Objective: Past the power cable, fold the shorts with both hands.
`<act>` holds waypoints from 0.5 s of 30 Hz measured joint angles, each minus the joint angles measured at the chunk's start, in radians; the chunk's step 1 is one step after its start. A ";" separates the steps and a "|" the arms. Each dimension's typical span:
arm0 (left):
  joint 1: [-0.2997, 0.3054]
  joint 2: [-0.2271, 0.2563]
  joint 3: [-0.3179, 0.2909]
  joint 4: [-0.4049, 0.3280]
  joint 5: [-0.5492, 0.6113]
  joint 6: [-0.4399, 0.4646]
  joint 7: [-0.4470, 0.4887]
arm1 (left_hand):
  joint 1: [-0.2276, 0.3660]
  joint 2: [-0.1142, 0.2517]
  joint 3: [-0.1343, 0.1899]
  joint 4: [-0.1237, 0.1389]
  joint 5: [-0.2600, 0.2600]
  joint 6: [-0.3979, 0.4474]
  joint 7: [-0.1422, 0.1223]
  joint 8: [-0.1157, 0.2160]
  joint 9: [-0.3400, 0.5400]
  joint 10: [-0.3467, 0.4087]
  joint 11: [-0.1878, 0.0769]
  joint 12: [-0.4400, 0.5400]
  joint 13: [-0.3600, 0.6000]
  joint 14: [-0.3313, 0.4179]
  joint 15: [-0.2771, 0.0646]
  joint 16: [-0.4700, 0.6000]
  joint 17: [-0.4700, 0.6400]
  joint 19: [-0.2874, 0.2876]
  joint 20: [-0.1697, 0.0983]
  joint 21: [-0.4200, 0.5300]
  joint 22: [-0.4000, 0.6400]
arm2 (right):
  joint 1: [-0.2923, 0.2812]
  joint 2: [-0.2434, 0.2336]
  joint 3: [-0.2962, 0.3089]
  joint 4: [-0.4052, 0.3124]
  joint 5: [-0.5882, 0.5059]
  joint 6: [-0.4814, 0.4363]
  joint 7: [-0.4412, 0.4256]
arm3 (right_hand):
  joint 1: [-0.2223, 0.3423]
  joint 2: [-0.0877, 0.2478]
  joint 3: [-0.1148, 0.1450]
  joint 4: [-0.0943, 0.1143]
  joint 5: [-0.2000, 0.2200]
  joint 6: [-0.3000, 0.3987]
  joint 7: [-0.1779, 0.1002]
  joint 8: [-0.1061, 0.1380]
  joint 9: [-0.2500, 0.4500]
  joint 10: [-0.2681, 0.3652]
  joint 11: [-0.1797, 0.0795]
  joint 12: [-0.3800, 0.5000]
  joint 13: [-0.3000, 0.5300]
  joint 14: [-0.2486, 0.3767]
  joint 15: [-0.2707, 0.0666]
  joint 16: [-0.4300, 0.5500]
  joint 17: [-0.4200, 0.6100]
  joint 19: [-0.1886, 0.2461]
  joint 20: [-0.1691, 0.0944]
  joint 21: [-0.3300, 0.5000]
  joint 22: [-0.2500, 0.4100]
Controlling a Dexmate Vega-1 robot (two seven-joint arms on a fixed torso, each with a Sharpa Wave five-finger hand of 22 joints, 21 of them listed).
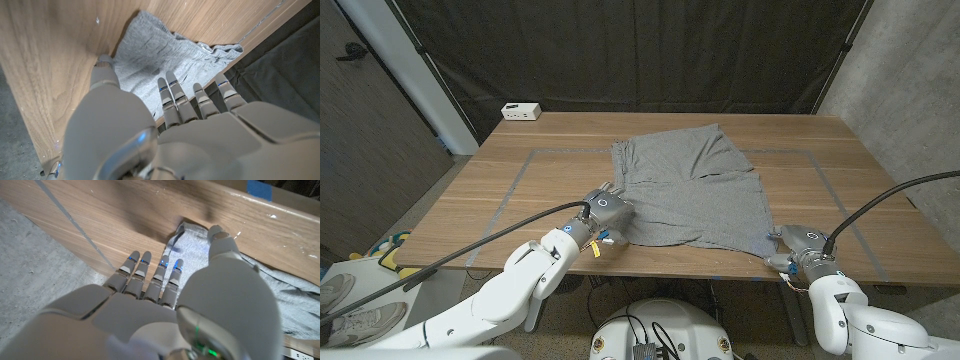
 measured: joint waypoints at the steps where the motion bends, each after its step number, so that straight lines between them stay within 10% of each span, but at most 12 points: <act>1: 0.000 -0.001 0.001 0.002 0.004 -0.001 -0.002 | 0.010 0.006 0.000 0.000 0.000 0.014 -0.003 0.004 0.000 0.012 -0.005 0.000 0.000 0.004 0.004 0.000 0.000 0.004 -0.004 0.001 0.000 | 0.002 0.002 -0.005 0.005 -0.002 0.004 -0.001 | 0.000 0.000 0.000 0.000 0.002 0.000 0.000 0.000 0.000 -0.001 -0.001 0.000 0.000 0.000 0.000 0.000 0.002 0.000 0.000 0.000 0.000; 15: -0.017 -0.025 0.018 0.038 0.056 0.001 -0.009 | 0.139 0.124 0.040 0.004 -0.008 0.103 -0.025 0.018 -0.003 0.110 -0.017 -0.004 -0.013 0.068 0.000 0.000 -0.005 0.055 -0.056 0.034 0.005 | 0.058 0.029 -0.070 0.074 -0.056 0.052 0.017 | 0.094 0.094 0.011 0.005 -0.005 0.106 -0.027 0.009 0.000 0.057 -0.040 0.012 0.009 0.071 -0.002 0.048 0.039 0.008 -0.008 0.004 0.000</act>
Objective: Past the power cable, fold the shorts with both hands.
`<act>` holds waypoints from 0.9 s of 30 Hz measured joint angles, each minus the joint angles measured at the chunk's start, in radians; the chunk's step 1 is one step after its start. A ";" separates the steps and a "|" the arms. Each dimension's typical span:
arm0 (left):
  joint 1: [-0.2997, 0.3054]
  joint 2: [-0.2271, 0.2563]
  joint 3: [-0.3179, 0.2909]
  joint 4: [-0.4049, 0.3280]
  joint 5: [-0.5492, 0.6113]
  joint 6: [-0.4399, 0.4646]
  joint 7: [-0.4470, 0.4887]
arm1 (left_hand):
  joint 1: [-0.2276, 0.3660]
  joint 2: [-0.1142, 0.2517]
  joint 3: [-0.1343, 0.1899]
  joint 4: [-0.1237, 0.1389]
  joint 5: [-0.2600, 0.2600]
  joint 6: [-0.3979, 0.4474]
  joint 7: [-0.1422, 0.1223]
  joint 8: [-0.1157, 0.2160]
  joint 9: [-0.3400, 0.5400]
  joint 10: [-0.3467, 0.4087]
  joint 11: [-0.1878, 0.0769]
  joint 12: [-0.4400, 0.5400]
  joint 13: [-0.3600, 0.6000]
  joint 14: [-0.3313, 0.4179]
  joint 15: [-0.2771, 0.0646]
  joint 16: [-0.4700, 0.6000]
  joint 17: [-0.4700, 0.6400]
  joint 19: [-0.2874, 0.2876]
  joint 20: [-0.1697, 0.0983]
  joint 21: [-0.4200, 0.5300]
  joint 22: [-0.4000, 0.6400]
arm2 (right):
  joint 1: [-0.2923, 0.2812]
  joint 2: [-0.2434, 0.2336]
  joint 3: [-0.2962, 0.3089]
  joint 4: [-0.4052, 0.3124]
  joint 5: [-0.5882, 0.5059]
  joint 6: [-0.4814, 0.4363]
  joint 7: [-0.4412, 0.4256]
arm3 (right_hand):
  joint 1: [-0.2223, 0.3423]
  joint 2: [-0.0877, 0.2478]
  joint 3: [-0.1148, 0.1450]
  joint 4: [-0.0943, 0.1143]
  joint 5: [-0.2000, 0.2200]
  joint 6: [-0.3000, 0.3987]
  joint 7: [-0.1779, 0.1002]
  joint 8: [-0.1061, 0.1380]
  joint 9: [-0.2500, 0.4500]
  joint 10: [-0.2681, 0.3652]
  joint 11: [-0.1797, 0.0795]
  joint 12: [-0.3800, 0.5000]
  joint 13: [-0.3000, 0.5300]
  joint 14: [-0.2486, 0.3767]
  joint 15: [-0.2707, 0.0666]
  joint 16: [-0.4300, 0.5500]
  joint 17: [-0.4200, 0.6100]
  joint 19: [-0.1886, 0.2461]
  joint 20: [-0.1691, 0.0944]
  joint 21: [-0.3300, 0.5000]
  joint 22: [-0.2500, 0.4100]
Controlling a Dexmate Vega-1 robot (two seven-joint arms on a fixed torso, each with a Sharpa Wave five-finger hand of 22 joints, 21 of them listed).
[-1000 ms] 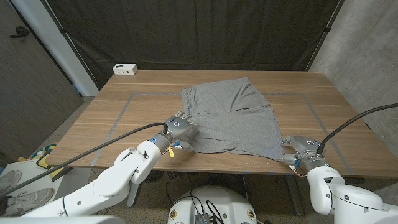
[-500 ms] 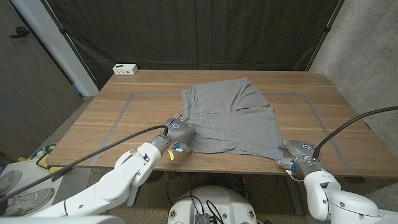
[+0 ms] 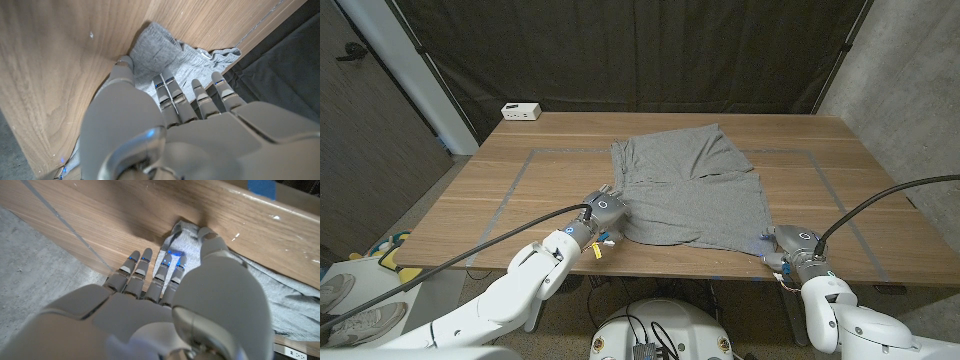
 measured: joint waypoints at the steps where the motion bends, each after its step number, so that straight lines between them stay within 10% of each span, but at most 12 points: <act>1: -0.003 -0.003 0.002 0.005 0.002 0.000 0.000 | 0.004 0.004 0.002 0.002 -0.004 0.009 0.003 0.004 0.000 0.004 -0.004 0.000 -0.003 0.003 0.002 0.000 0.000 0.004 -0.004 0.002 0.000 | 0.005 0.002 -0.004 0.005 -0.007 0.005 0.008 | 0.006 0.006 -0.002 -0.002 -0.004 0.011 0.001 0.000 0.000 0.004 0.004 0.000 0.000 0.006 -0.001 0.006 0.006 0.001 -0.001 0.002 0.000; 6: -0.018 -0.015 0.009 0.031 0.009 0.001 0.004 | 0.042 0.042 0.018 -0.004 -0.038 0.082 0.004 0.024 0.000 0.069 -0.001 -0.001 -0.011 0.048 0.000 0.000 -0.005 0.019 -0.017 0.021 0.000 | 0.016 0.011 -0.013 0.029 -0.034 0.029 0.022 | 0.051 0.051 -0.029 0.005 -0.039 0.185 0.034 0.030 -0.007 0.089 -0.003 0.030 0.013 0.057 -0.003 0.052 0.050 0.007 -0.007 0.007 0.005; 11: -0.029 -0.024 0.015 0.057 0.010 0.001 0.016 | 0.124 0.108 0.063 -0.008 -0.121 0.260 0.002 0.070 -0.007 0.231 -0.002 0.008 -0.014 0.146 -0.002 0.006 -0.003 0.058 -0.035 0.060 0.005 | 0.018 0.018 -0.013 0.047 -0.061 0.058 0.019 | 0.102 0.102 -0.041 0.004 -0.077 0.422 0.132 0.079 -0.007 0.169 -0.006 0.053 0.023 0.103 -0.010 0.085 0.089 0.020 -0.012 0.019 0.005; 17: -0.035 -0.036 0.027 0.092 0.021 0.012 0.072 | 0.177 0.151 0.114 -0.005 -0.186 0.374 0.024 0.106 -0.004 0.376 -0.005 0.040 0.016 0.244 -0.007 0.010 0.003 0.095 -0.051 0.101 0.005 | 0.008 0.032 -0.003 0.071 -0.088 0.083 0.016 | 0.131 0.125 -0.043 0.001 -0.085 0.451 0.145 0.082 -0.004 0.190 -0.013 0.059 0.028 0.108 -0.009 0.085 0.093 0.028 -0.010 0.023 0.005; 27: -0.045 -0.051 0.042 0.132 0.045 0.041 0.208 | 0.180 0.153 0.125 0.006 -0.188 0.377 0.045 0.103 -0.004 0.409 0.005 0.049 0.021 0.279 -0.007 0.010 0.003 0.115 -0.056 0.117 0.002 | -0.014 0.060 0.033 0.096 -0.115 0.104 0.021 | 0.152 0.136 -0.044 0.000 -0.092 0.448 0.149 0.082 0.013 0.196 -0.019 0.059 0.032 0.108 -0.009 0.065 0.083 0.028 -0.010 0.023 0.005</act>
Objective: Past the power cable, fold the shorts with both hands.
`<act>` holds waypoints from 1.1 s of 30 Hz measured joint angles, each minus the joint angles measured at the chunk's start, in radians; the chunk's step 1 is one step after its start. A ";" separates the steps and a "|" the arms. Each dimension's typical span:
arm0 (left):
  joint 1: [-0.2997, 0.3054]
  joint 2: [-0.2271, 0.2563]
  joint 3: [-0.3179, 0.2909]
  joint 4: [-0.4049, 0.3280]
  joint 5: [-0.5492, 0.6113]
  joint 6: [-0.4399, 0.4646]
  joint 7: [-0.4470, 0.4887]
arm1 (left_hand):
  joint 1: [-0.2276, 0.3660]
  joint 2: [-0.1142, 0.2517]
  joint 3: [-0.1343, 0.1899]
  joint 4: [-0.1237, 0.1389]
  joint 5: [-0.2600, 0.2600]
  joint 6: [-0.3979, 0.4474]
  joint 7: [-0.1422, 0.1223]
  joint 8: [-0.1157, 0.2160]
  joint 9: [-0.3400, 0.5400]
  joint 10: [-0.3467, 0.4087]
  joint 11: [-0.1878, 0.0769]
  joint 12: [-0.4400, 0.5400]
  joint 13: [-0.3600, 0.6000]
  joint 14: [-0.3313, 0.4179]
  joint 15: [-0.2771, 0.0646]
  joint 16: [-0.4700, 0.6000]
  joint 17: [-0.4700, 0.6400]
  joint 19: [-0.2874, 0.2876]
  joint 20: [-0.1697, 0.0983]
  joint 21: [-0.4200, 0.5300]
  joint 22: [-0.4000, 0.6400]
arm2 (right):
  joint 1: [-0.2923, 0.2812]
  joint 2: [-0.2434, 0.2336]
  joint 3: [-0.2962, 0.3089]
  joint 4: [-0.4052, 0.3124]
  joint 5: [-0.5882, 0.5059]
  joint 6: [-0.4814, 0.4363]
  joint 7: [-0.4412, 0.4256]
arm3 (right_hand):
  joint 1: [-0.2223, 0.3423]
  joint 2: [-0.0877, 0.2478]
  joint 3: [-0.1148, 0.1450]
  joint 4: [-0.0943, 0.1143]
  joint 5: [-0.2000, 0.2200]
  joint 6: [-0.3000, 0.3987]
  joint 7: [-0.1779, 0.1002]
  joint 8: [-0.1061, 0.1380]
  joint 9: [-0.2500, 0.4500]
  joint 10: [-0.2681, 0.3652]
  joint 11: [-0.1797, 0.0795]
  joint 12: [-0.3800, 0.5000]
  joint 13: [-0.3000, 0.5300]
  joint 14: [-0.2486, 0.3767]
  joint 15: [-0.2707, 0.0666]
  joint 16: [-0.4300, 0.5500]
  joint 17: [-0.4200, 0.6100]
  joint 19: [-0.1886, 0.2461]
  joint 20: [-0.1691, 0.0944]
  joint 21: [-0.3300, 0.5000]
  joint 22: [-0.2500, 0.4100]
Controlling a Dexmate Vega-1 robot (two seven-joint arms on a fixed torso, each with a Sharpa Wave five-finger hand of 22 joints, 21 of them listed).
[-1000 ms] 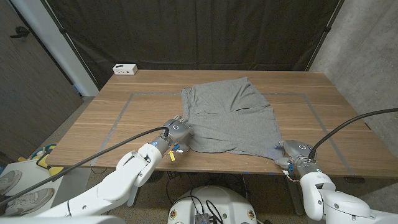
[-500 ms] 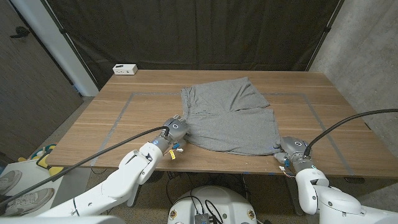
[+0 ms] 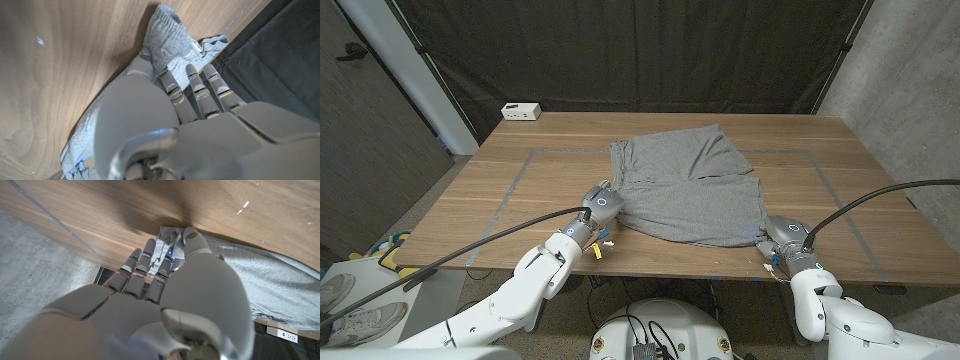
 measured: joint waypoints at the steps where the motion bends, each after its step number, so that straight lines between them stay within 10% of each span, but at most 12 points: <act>1: -0.001 0.000 0.000 0.000 0.000 0.000 0.000 | 0.000 0.000 0.000 0.000 0.000 0.000 0.000 0.000 0.000 0.000 0.000 0.000 0.000 0.004 -0.004 0.000 0.000 0.000 0.000 0.000 0.000 | 0.000 0.000 0.000 0.000 -0.002 0.001 0.000 | 0.004 -0.001 0.000 0.000 -0.001 0.000 0.000 0.000 0.000 0.000 0.000 0.000 0.000 -0.003 -0.001 -0.005 0.000 0.000 0.000 0.000 0.000; 33: 0.050 0.072 -0.086 -0.180 0.011 0.037 -0.192 | 0.020 -0.020 0.003 -0.004 0.016 0.047 0.014 -0.007 -0.008 0.036 0.022 -0.004 0.000 0.011 0.000 -0.018 0.000 -0.004 -0.015 0.011 0.000 | -0.045 0.015 0.053 -0.060 -0.124 -0.035 -0.029 | 0.004 -0.002 -0.011 0.006 -0.008 0.002 -0.002 0.003 0.006 -0.008 0.000 -0.010 0.005 -0.007 0.000 -0.026 -0.009 0.000 0.000 0.000 0.000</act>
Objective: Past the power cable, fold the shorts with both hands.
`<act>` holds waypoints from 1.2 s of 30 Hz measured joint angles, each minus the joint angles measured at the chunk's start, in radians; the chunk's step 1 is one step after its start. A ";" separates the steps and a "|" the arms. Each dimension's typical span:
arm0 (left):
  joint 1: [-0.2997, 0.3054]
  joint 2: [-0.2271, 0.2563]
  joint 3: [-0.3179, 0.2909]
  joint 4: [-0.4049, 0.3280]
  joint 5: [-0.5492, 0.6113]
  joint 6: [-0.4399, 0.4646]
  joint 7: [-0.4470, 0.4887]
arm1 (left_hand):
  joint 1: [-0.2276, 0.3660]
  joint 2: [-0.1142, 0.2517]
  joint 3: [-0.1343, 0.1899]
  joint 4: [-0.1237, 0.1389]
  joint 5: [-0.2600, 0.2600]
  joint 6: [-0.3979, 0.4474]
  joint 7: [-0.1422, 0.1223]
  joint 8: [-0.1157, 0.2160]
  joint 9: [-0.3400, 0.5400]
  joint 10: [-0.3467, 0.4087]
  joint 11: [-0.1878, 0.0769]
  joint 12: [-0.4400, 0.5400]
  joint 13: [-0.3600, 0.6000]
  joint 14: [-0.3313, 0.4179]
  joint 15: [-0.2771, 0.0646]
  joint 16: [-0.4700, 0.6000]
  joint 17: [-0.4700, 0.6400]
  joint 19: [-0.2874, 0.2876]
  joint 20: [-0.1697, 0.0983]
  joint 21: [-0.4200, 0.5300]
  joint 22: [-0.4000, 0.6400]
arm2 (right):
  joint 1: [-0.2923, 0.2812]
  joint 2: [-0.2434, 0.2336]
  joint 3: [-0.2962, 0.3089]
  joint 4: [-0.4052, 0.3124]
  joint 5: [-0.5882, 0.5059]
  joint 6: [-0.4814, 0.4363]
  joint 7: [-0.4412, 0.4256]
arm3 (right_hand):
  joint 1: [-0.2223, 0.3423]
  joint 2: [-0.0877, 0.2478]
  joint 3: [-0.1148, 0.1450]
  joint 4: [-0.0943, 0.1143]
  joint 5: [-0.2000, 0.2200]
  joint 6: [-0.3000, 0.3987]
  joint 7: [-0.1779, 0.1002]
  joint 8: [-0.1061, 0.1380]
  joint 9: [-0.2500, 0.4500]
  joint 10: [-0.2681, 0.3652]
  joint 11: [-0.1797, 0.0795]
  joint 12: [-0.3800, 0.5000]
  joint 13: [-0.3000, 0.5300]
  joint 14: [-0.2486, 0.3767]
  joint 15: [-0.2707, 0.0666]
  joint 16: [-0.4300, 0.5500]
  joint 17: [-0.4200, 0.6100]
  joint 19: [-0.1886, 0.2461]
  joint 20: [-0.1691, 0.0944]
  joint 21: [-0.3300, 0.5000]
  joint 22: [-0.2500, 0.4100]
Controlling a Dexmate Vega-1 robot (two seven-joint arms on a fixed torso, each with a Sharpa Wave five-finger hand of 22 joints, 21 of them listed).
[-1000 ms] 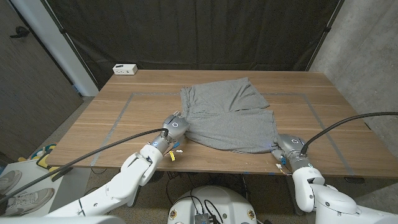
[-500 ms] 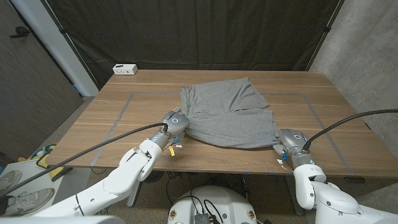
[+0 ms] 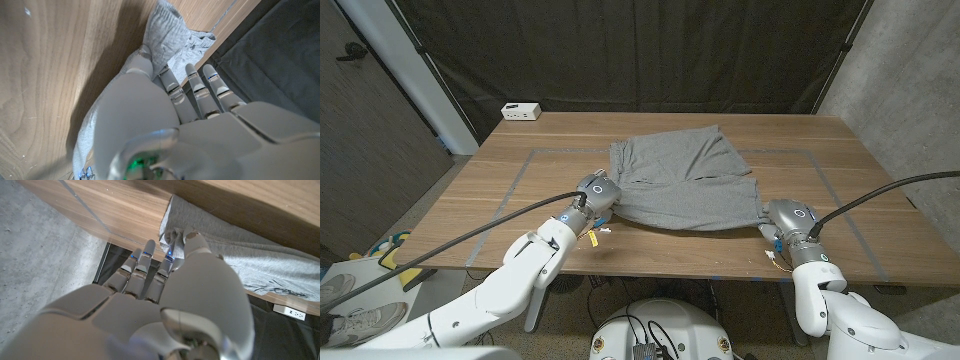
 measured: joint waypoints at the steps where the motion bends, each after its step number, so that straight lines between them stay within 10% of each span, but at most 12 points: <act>1: 0.002 0.000 -0.002 -0.002 0.000 0.000 0.000 | 0.000 0.000 0.000 0.000 0.000 0.000 0.000 0.000 0.000 0.000 0.000 0.000 0.000 0.000 0.000 -0.002 0.000 0.000 0.000 0.000 0.000 | 0.000 0.000 -0.001 -0.003 -0.007 -0.002 0.000 | 0.000 0.000 0.000 0.000 0.000 0.004 -0.003 0.000 0.000 0.000 0.000 0.000 0.000 0.000 0.000 0.000 0.000 0.000 0.000 0.000 0.000; 36: 0.205 -0.102 -0.165 -0.085 0.380 0.104 -0.045 | 0.002 -0.020 -0.007 0.001 0.017 0.018 -0.008 -0.024 -0.004 0.018 -0.007 -0.023 0.000 0.005 -0.005 -0.010 0.005 0.000 -0.011 0.019 -0.005 | -0.035 -0.010 -0.020 -0.055 -0.221 -0.018 0.006 | 0.011 0.005 -0.011 0.003 -0.011 0.012 -0.012 -0.010 0.000 0.000 0.000 0.000 0.000 -0.005 0.005 -0.008 0.003 0.000 0.000 0.000 0.000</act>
